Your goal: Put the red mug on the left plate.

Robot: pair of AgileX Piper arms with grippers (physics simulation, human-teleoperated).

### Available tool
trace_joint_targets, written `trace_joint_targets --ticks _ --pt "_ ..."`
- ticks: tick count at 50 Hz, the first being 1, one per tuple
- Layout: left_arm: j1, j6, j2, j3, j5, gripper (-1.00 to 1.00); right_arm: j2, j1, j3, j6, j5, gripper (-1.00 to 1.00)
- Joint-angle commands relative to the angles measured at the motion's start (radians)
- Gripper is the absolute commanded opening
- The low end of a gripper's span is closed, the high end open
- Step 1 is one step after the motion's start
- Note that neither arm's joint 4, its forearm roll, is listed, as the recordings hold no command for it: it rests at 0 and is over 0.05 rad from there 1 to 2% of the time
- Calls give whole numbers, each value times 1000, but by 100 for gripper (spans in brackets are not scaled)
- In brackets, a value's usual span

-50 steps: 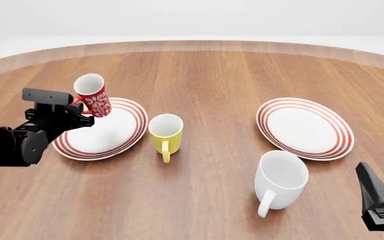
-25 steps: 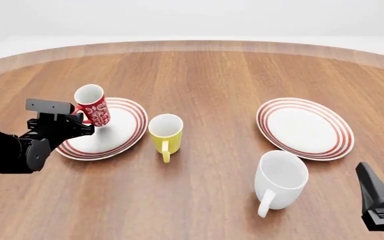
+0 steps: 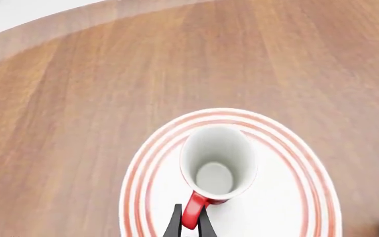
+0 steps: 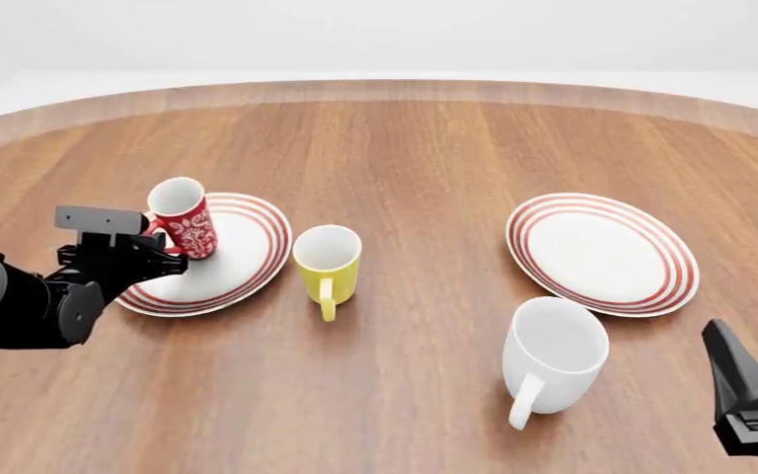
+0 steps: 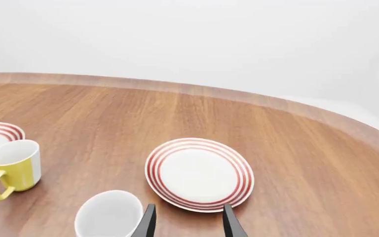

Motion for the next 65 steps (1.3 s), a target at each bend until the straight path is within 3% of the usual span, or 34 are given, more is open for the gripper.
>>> trace_joint_targets --ticks 1,13,14,45,65 --pt "10 4 23 -4 -14 -100 -2 0 0 0 2 100" --pt "11 9 34 -5 -15 -100 13 -1 0 -1 -12 100" --pt "14 16 36 -5 -15 100 15 -1 0 -1 -14 100" --pt "24 8 43 -13 -7 100 -4 -1 0 -1 5 100" --pt "-3 -21 -43 50 -7 100 43 -3 0 0 -38 100"
